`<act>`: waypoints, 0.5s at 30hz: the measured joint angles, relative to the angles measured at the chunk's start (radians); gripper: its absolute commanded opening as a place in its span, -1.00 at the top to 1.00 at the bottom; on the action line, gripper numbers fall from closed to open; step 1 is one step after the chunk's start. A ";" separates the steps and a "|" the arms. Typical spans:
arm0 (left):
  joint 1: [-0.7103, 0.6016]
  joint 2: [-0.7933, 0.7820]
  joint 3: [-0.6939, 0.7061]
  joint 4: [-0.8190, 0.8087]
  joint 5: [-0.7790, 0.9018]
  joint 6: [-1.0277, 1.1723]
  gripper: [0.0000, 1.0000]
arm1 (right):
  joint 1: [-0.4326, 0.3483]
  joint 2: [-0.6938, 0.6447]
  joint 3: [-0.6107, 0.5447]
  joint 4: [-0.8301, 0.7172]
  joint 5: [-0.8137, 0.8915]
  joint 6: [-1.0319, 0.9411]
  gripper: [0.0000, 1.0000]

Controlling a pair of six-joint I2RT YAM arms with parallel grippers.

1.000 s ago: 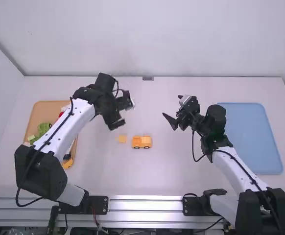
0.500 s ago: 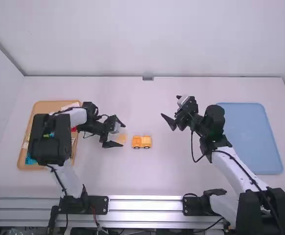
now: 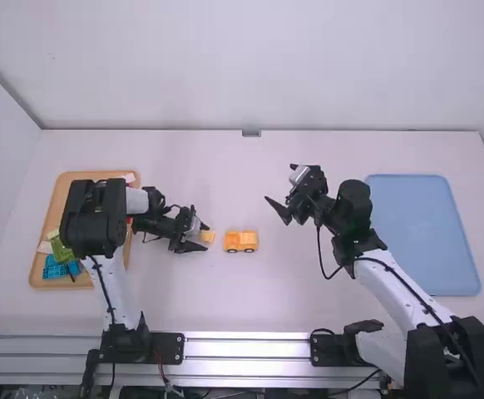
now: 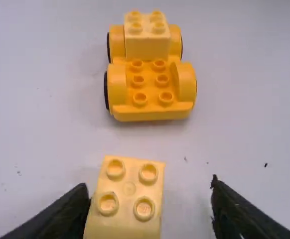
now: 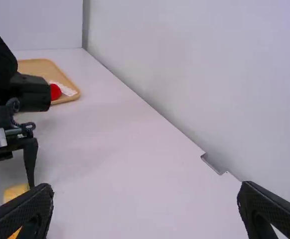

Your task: Assemble lego blocks to make yellow taxi

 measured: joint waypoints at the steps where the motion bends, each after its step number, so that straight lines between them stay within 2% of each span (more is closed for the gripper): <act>1: 0.000 0.000 0.000 0.001 -0.014 0.000 -0.10 | -0.003 0.000 0.000 -0.001 0.000 0.000 -0.97; 4: 0.002 0.000 0.000 -0.003 -0.031 0.000 0.00 | -0.010 0.000 0.000 -0.003 0.000 0.001 -0.97; 5: 0.003 0.000 0.000 0.001 -0.031 0.001 0.17 | -0.010 0.000 0.000 -0.005 0.001 0.001 -0.97; 8: 0.002 0.000 0.000 0.035 -0.029 0.003 0.36 | -0.010 0.000 0.000 -0.011 0.001 0.001 -0.97; 15: 0.001 0.000 -0.035 0.119 0.021 0.003 0.61 | -0.007 0.000 0.000 -0.055 0.001 0.000 -0.97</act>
